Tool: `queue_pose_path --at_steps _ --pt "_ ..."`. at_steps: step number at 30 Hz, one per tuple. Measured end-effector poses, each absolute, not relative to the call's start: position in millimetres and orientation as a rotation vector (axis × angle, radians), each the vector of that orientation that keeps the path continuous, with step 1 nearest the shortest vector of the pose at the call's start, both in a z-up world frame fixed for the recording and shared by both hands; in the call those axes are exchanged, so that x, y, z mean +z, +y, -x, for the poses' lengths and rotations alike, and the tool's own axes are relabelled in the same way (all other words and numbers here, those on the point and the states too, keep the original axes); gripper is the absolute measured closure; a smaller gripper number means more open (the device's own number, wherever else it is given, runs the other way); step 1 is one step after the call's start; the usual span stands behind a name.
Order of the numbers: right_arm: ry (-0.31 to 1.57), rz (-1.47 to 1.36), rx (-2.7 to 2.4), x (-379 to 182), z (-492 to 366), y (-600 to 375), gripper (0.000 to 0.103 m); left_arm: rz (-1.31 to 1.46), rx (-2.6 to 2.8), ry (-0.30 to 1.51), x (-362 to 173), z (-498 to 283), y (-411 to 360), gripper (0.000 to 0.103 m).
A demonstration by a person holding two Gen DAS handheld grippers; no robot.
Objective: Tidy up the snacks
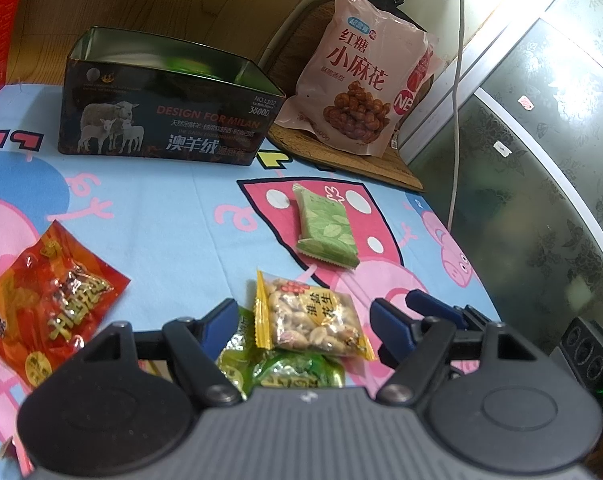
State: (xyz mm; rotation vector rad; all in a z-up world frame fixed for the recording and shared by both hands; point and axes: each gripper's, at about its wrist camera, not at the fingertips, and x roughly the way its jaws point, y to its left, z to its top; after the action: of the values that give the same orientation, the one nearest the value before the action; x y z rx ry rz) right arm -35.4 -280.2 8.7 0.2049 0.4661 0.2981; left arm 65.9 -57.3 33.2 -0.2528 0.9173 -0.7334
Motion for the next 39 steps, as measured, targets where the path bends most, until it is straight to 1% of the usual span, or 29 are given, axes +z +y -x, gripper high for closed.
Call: queue_pose_path --at_steps 39 --pt "0.468 -0.206 0.307 9.0 34.8 -281.2 0.011 0.278 -0.733 0.919 36.0 -68.7 -50.8 0.029"
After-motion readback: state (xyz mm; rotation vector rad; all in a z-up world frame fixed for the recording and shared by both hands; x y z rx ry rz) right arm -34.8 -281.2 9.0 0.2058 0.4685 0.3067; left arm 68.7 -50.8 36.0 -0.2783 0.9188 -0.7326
